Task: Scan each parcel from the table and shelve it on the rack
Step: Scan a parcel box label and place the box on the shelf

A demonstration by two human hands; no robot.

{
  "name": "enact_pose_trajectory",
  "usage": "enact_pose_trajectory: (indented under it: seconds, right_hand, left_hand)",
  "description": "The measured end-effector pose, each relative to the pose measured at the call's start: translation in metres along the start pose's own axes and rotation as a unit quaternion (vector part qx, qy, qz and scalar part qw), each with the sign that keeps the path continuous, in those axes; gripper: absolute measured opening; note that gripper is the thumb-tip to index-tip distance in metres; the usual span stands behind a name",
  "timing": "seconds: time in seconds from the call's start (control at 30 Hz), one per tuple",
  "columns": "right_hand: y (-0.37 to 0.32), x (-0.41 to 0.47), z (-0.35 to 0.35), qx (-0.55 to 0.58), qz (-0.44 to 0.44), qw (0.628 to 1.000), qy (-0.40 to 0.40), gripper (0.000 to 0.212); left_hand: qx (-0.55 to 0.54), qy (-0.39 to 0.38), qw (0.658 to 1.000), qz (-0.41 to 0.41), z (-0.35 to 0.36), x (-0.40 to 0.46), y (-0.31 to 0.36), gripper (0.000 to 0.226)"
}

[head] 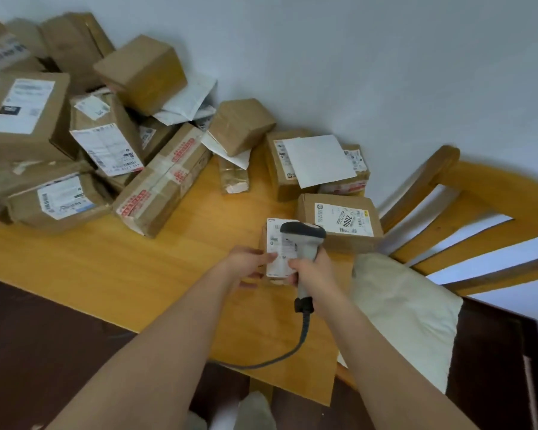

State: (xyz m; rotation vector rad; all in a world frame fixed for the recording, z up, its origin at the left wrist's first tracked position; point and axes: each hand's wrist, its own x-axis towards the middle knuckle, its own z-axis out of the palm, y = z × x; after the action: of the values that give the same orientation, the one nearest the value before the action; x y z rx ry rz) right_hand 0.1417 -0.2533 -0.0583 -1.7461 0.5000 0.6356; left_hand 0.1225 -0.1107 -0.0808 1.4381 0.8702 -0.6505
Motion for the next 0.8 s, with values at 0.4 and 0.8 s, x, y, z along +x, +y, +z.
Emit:
enact_pose_trajectory:
  seconds: [0.4,0.8]
  right_hand:
    - [-0.011,-0.024,0.090,-0.049,-0.027,0.989,-0.136,0.033]
    - [-0.049,-0.081,0.069,-0.024,-0.033,0.990,-0.137,0.016]
  left_hand:
    - [-0.113,0.153,0.982,0.003,-0.091,-0.026,-0.047,0.051]
    - [0.418,0.209,0.849,0.245,-0.093,-0.065,-0.084,0.058]
